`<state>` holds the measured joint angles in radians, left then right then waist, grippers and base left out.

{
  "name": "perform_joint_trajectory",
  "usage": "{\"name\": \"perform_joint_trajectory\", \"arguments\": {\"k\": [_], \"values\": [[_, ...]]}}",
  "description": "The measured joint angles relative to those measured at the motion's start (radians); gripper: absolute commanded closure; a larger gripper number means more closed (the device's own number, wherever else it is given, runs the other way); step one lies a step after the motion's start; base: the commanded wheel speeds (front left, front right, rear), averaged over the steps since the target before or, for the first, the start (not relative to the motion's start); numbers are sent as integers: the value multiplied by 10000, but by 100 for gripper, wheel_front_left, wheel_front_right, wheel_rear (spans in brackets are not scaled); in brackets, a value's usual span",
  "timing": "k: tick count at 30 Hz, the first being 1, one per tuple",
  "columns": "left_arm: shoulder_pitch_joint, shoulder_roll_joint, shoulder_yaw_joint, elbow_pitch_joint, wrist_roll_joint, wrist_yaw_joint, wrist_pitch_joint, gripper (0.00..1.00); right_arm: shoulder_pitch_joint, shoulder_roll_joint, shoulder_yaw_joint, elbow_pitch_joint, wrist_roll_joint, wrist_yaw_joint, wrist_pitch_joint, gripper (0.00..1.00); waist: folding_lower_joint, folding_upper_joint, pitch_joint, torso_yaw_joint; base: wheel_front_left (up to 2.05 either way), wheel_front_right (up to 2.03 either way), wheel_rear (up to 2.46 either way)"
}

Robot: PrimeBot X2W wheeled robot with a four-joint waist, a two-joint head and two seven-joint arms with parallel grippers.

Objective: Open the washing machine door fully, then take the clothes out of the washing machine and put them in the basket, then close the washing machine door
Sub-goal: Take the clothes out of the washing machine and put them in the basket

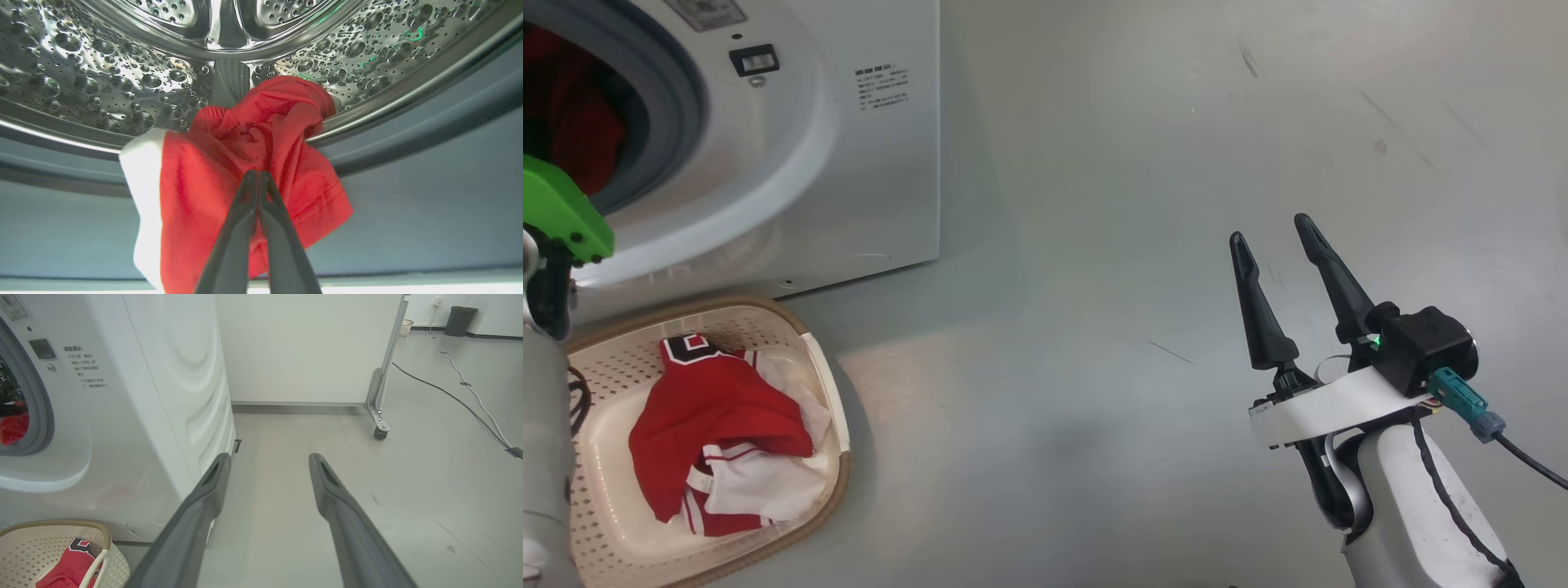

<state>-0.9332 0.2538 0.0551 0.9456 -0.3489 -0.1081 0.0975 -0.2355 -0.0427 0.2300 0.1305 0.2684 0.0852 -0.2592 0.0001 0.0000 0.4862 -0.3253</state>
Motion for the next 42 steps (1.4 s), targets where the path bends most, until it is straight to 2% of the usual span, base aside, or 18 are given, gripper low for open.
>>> {"name": "perform_joint_trajectory", "arguments": {"k": [14,30,42], "values": [[1264,-372,-560,238,0,-119,-1361,100,531,-29,-140,382,-86,61,0,0,0,0,-1426,852,0,0,0],[3057,-575,-945,100,61,-130,-3195,100,1286,-73,-228,648,-157,107,0,0,-1,0,-2920,1529,0,0,0],[3775,-627,-1239,-1279,286,-171,-3486,100,1669,-73,-251,690,-157,190,0,0,-1,0,-3660,1913,0,0,0]]}}
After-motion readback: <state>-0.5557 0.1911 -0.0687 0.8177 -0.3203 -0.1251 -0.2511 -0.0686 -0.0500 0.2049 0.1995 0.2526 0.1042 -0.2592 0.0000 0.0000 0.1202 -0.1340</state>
